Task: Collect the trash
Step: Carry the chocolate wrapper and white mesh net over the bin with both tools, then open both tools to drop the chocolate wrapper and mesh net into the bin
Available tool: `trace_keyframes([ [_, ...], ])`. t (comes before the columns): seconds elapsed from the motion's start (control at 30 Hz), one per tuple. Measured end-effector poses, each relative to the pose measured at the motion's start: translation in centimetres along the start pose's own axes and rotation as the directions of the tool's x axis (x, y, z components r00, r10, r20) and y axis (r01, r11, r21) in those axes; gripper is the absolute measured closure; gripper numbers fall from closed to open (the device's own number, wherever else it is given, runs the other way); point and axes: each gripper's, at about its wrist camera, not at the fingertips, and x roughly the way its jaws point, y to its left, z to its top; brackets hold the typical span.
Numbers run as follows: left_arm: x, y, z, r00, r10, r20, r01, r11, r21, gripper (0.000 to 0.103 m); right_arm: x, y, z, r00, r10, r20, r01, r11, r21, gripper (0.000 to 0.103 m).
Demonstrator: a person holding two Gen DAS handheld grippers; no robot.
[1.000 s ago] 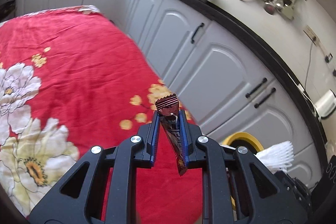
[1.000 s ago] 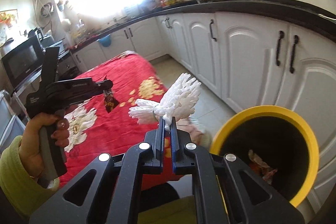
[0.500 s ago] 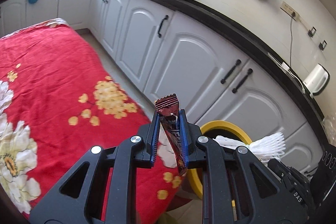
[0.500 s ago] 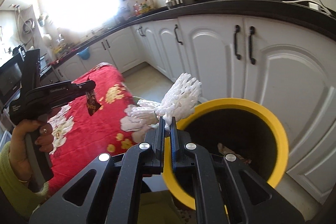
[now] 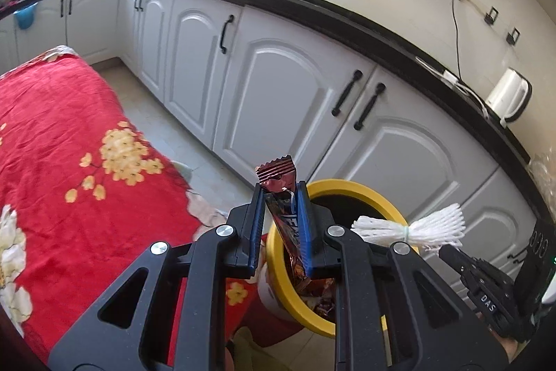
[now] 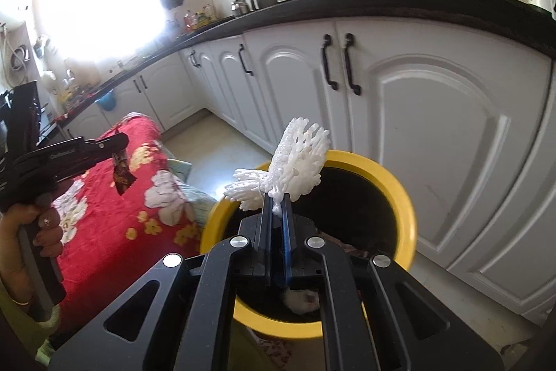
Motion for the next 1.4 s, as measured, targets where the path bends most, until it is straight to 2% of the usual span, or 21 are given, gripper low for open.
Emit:
trace_keyframes([
  [0.3, 2.3, -3.3, -1.6, 0.999, -0.019, -0.044, 0.022, 0.997, 0.076, 0.091, 0.8, -1.8, -1.8, 0.998, -0.046, -0.044, 0.047, 0.999, 0.009, 0.098],
  [0.77, 5.4, -5.9, -3.7, 0.991, -0.038, -0.128, 0.054, 0.990, 0.131, 0.090, 2.7, -2.1, -3.9, 0.990, -0.018, -0.142, 0.019, 1.000, 0.004, 0.098],
  [1.2, 6.9, -6.9, -4.6, 0.983, -0.052, -0.178, 0.080, 0.985, 0.152, 0.090, 3.2, -2.4, -4.5, 0.985, -0.013, -0.171, 0.017, 1.000, 0.021, 0.097],
  [1.3, 7.0, -6.8, -4.7, 0.981, -0.058, -0.184, 0.086, 0.985, 0.148, 0.090, 3.0, -2.3, -4.5, 0.985, -0.018, -0.172, 0.021, 1.000, 0.016, 0.090],
  [1.37, 7.0, -6.7, -4.7, 0.981, -0.058, -0.186, 0.086, 0.986, 0.144, 0.084, 2.9, -2.3, -4.4, 0.985, -0.024, -0.170, 0.027, 1.000, 0.014, 0.076],
  [1.4, 7.0, -6.6, -4.6, 0.981, -0.058, -0.187, 0.086, 0.986, 0.141, 0.076, 2.8, -2.4, -4.4, 0.986, -0.029, -0.166, 0.031, 0.999, 0.012, 0.076],
])
